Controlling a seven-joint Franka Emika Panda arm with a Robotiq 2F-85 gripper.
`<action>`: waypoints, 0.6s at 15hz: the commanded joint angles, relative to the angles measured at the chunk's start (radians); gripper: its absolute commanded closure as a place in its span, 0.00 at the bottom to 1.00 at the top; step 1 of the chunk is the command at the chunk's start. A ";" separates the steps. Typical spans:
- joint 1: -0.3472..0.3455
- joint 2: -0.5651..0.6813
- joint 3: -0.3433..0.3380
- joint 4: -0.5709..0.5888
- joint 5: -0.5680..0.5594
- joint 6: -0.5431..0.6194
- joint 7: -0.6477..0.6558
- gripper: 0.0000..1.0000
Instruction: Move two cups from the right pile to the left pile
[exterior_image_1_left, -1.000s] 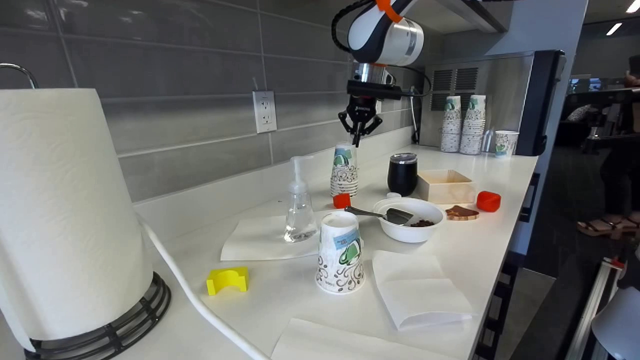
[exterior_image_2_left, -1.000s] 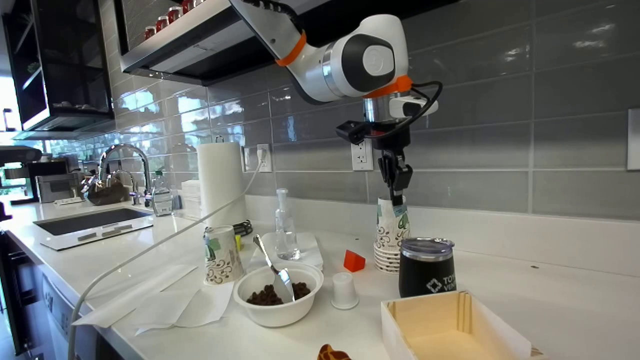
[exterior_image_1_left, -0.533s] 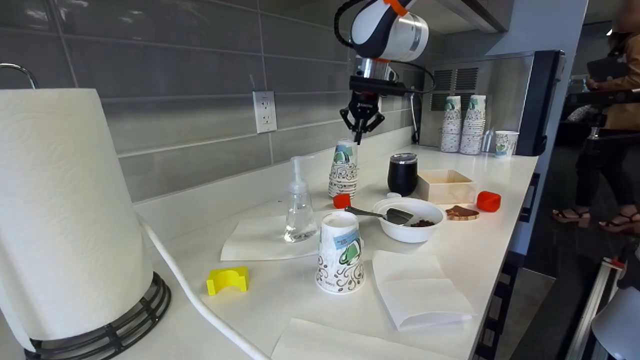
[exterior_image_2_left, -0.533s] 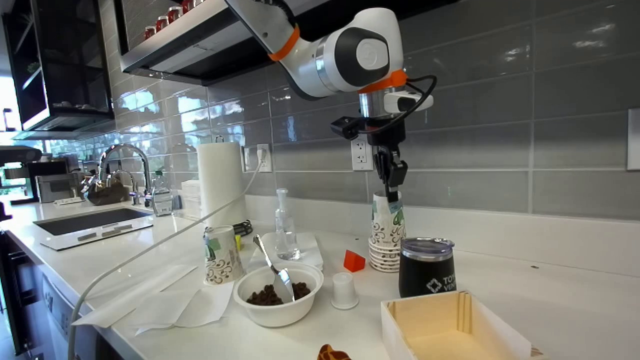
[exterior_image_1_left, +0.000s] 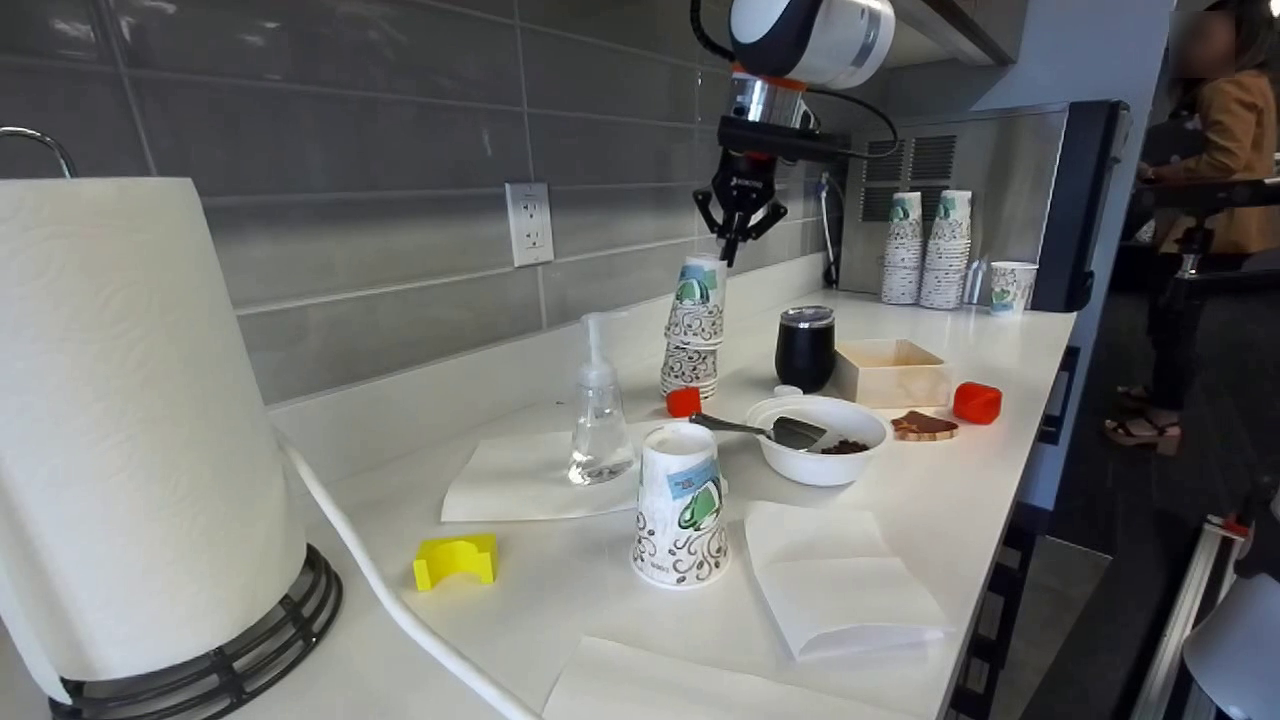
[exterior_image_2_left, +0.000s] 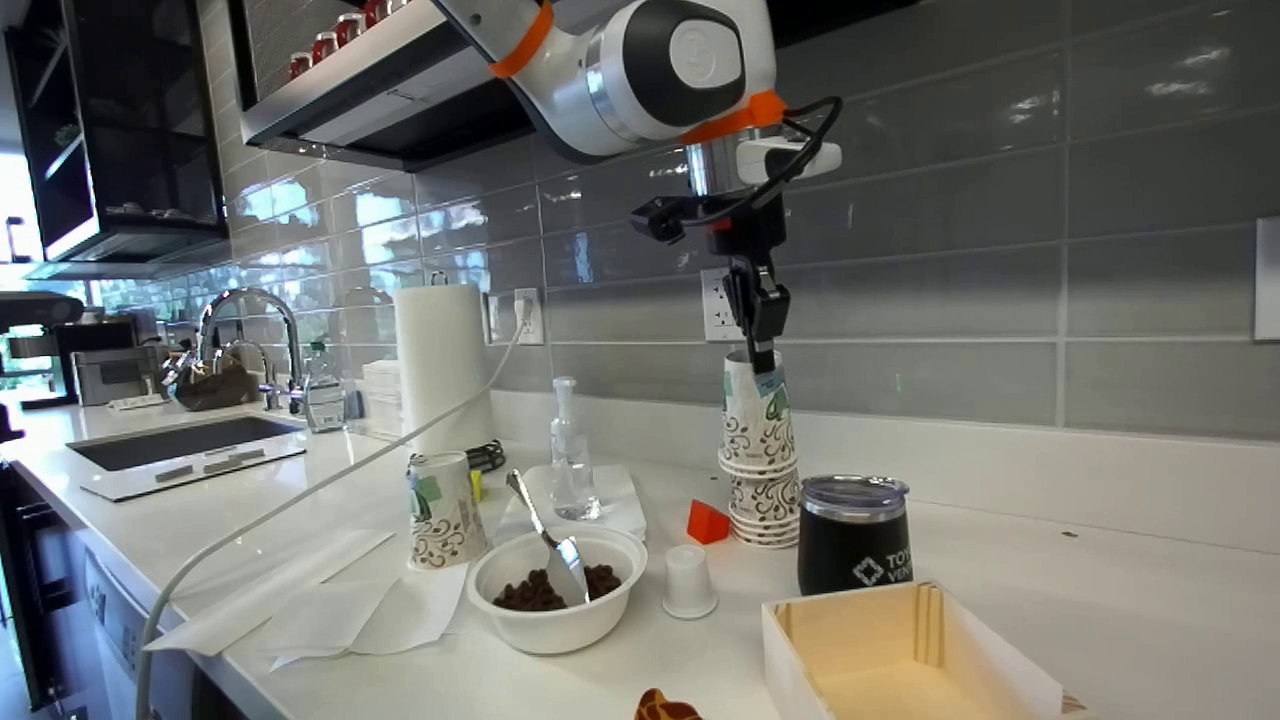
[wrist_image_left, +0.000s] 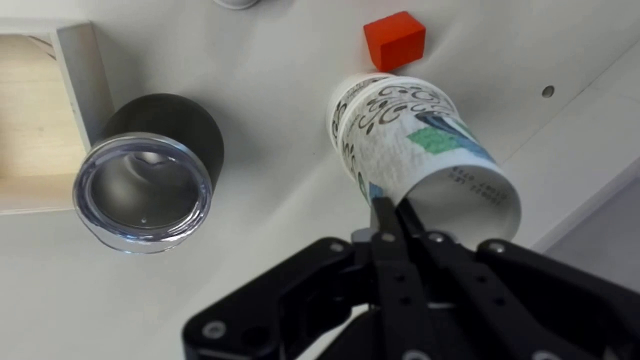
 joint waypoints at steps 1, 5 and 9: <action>-0.017 -0.113 0.018 -0.095 -0.014 0.018 0.027 0.99; -0.033 -0.190 0.033 -0.159 -0.014 0.023 0.031 0.99; -0.052 -0.269 0.047 -0.224 -0.002 0.029 0.025 0.99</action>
